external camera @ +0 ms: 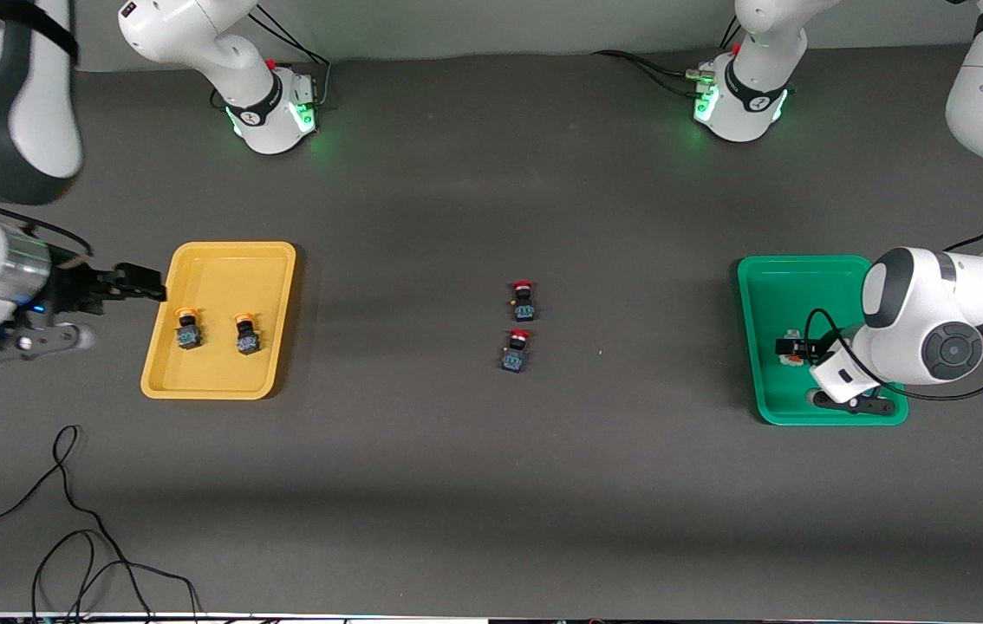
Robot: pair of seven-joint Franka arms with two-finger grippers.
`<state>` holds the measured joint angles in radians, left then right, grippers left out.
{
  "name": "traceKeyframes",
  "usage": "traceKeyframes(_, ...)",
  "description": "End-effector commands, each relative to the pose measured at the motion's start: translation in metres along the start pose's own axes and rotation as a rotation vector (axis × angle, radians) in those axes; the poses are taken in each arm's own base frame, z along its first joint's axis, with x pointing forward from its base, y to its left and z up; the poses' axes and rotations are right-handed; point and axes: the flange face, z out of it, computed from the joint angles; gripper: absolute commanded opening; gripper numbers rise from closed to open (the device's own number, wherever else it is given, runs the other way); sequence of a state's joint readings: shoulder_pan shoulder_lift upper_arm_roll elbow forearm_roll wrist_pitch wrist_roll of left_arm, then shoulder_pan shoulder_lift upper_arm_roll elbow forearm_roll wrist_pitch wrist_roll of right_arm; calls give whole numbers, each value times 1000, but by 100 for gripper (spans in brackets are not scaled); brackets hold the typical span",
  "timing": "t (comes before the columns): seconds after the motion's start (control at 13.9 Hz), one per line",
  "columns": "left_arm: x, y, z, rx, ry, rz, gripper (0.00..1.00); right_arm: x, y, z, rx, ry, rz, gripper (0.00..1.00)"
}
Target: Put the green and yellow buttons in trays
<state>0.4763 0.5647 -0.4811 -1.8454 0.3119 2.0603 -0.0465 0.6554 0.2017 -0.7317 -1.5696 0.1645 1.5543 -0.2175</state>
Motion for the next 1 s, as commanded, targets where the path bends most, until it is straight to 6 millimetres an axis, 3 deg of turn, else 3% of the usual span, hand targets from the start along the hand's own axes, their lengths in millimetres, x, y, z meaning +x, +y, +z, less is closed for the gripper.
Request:
traceKeyframes(0.0,-16,4,-92,76,-24,-24,100,-25,13,-24,-19,22,36,100)
traceKeyframes(0.14,-29,19,-181,83,-105,-22,100,-39,21,-33,1,38,72,100)
traceKeyframes(0.29,-53,21,-255,72,-143,-49,100,-46,30,-40,-10,49,82,100)
traceKeyframes(0.5,-88,30,-324,75,-115,-48,100,-57,37,-46,-10,61,112,100)
traceKeyframes(0.65,-100,38,-350,86,-56,-44,100,-60,33,-52,-32,69,134,100)
traceKeyframes(0.93,-101,46,-354,50,-42,-26,100,-60,30,-59,-38,84,150,100)
